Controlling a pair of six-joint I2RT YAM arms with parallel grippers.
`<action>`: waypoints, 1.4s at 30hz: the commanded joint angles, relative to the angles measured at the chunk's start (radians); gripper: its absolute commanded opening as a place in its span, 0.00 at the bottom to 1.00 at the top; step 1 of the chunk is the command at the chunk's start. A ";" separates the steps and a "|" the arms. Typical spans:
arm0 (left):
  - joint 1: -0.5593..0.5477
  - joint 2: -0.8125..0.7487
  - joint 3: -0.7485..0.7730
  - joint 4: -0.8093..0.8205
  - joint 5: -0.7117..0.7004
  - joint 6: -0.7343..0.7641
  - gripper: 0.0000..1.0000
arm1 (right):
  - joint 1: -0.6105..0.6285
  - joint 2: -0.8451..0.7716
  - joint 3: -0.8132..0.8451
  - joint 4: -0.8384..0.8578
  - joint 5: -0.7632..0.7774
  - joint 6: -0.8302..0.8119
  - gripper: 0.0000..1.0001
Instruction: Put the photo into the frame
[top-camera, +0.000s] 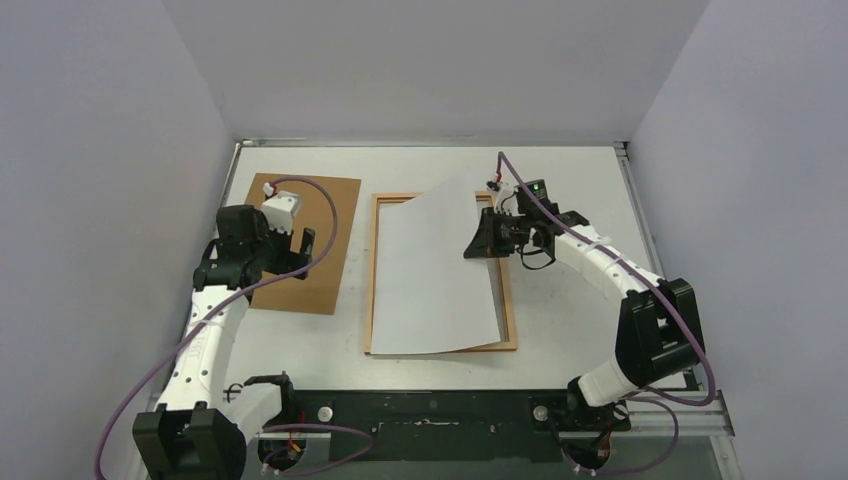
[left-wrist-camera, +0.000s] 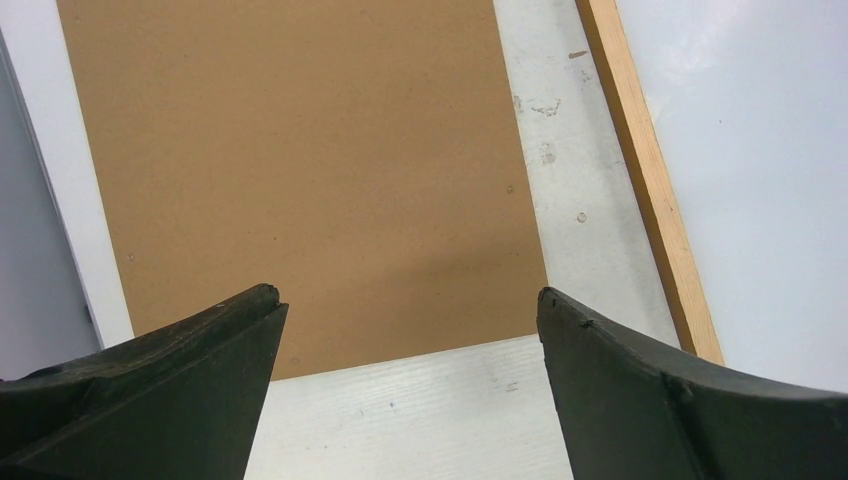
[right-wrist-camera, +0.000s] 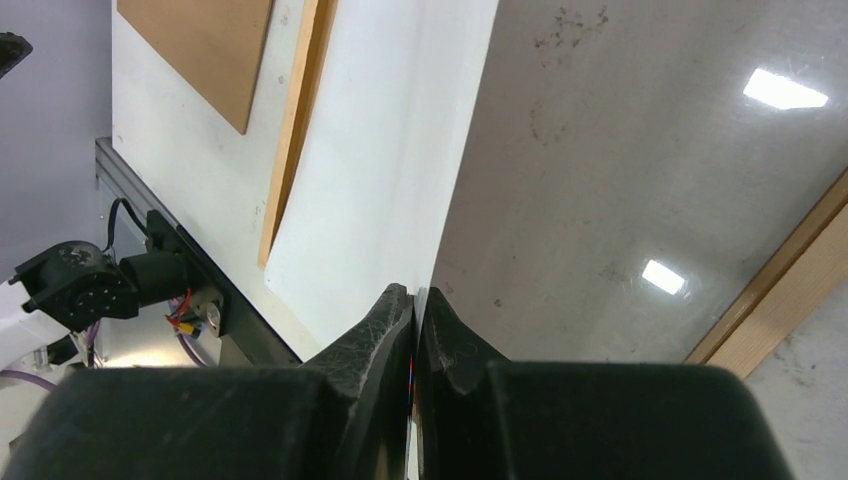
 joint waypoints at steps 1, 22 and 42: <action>-0.014 -0.021 0.012 0.006 -0.007 0.012 0.98 | -0.010 0.022 0.054 0.022 0.008 -0.048 0.05; -0.030 -0.010 0.016 -0.008 -0.017 0.034 0.99 | -0.035 0.097 0.063 0.126 0.025 -0.013 0.05; -0.030 0.001 0.008 0.000 -0.002 0.034 1.00 | 0.001 0.146 0.136 0.013 0.138 -0.078 0.68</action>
